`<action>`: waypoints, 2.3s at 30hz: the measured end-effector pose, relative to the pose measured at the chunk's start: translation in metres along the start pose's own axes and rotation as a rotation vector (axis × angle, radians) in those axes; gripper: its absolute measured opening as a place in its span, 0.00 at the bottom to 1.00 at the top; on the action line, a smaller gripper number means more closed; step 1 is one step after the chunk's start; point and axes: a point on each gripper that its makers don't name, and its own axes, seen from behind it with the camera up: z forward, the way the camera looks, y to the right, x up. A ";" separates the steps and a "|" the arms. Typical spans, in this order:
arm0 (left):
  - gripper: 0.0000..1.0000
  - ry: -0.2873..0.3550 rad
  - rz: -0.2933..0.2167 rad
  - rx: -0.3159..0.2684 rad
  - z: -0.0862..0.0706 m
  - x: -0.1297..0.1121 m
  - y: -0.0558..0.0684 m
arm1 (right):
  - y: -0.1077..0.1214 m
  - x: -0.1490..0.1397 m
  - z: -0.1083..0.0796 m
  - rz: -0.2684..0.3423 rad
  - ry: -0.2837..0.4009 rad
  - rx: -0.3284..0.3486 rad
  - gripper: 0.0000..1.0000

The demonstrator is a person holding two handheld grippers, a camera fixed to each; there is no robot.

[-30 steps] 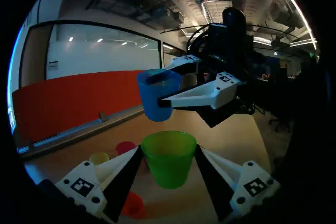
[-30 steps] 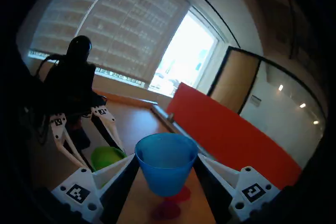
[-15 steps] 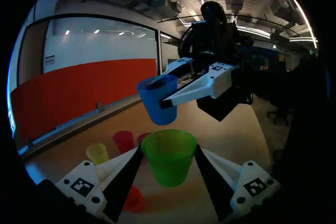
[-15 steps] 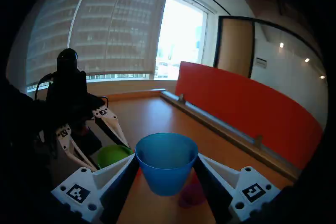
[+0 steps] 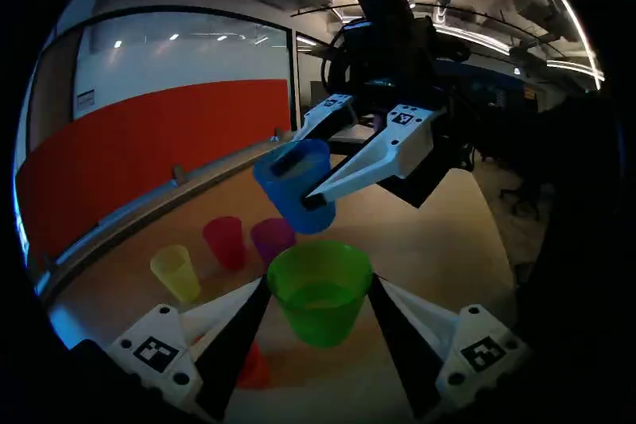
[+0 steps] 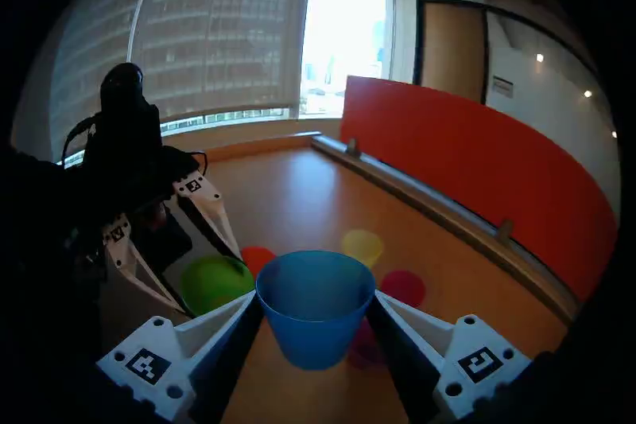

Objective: Pour water

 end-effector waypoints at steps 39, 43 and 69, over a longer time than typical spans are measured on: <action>0.88 -0.254 -0.002 -0.041 0.020 -0.072 -0.001 | -0.009 -0.082 0.034 0.010 -0.207 0.077 0.89; 0.88 -0.257 -0.011 -0.040 0.022 -0.075 -0.001 | -0.010 -0.083 0.035 0.006 -0.211 0.077 0.89; 0.89 -0.270 -0.006 -0.035 0.019 -0.086 -0.003 | -0.012 -0.089 0.042 0.006 -0.223 0.079 0.89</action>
